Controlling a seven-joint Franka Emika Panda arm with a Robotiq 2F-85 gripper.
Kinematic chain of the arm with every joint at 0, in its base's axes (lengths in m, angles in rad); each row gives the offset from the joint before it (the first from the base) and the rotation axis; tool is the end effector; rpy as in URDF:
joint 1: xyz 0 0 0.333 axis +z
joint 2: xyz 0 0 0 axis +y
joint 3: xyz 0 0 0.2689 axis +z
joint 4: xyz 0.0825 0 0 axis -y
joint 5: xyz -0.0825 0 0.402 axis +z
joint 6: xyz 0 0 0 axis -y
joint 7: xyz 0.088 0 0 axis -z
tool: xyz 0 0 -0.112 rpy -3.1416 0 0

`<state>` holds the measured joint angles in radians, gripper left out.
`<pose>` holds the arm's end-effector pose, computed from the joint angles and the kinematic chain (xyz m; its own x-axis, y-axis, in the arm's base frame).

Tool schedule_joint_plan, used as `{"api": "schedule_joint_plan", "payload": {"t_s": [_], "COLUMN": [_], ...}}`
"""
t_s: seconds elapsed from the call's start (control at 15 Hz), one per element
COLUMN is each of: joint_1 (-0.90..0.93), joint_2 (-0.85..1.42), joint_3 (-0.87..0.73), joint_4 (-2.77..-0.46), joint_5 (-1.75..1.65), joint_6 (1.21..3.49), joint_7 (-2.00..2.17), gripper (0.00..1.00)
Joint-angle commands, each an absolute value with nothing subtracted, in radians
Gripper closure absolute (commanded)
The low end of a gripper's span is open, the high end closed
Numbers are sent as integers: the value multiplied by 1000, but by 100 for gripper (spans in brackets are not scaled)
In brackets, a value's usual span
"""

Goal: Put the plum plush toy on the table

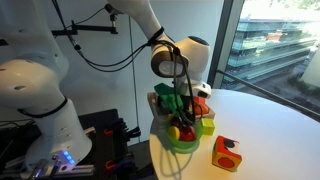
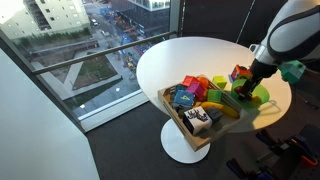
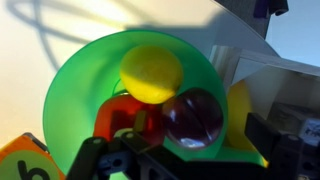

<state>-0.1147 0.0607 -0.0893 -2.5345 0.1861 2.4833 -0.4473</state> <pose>0.4434 -0.0927 0.1748 0.9934 0.0936 -0.0668 0.0841 -0.9876 -0.1328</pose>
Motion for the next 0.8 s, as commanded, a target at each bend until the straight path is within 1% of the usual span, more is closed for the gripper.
{"api": "schedule_joint_plan", "payload": {"t_s": [0.0, 0.53, 0.6, 0.67, 0.73], "joint_1": [-132, -146, -147, -147, -147], "joint_2": [47, 45, 46, 46, 47], "joint_3": [-95, -104, -105, -106, -107], "joint_4": [-2527, -2528, -2528, -2528, -2527], "joint_5": [210, 217, 215, 215, 214], "joint_6": [2463, 2461, 2461, 2461, 2460], "joint_7": [-487, -508, -509, -510, -509], "gripper": [0, 0, 25, 27, 34]}}
